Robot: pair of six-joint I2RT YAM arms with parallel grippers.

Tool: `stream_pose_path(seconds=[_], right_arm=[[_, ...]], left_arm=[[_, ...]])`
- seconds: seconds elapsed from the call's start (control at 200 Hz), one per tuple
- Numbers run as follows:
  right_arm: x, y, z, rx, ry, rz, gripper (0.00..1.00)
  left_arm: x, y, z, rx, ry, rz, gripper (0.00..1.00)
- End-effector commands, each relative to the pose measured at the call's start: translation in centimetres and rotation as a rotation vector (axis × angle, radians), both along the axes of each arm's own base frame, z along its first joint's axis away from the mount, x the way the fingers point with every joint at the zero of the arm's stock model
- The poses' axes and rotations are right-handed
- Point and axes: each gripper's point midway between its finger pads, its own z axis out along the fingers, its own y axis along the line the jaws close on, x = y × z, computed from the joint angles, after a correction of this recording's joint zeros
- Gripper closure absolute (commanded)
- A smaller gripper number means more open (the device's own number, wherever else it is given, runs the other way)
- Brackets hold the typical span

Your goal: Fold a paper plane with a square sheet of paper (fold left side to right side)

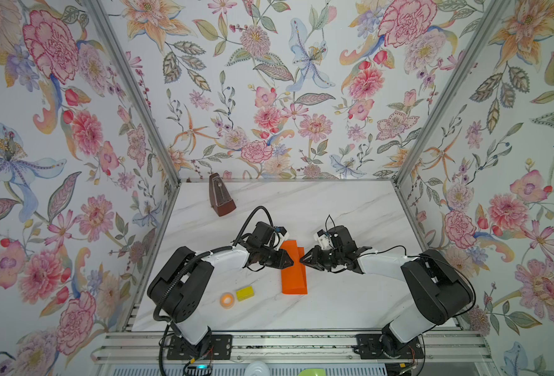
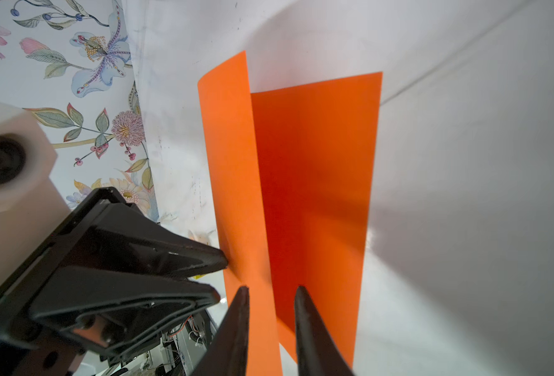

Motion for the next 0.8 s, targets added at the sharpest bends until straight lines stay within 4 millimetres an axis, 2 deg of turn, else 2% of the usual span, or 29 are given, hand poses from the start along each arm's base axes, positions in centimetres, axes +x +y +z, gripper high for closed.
stream_pose_path(seconds=[0.0,0.355,0.651,0.796], right_arm=[[-0.2,0.3,-0.2,0.038,0.010,0.033,0.73],[-0.2,1.7,0.0,0.113,0.020,0.084,0.76],[-0.1,2.0,0.3,0.116,0.012,0.089,0.98],[0.0,2.0,0.5,0.113,0.008,0.086,1.00]], left_arm=[[-0.5,-0.1,-0.6,0.008,0.014,-0.017,0.79],[-0.6,0.0,-0.5,0.005,0.014,-0.015,0.79],[-0.7,0.0,-0.4,0.008,0.016,-0.015,0.79],[-0.6,0.0,-0.2,0.012,0.010,-0.015,0.79]])
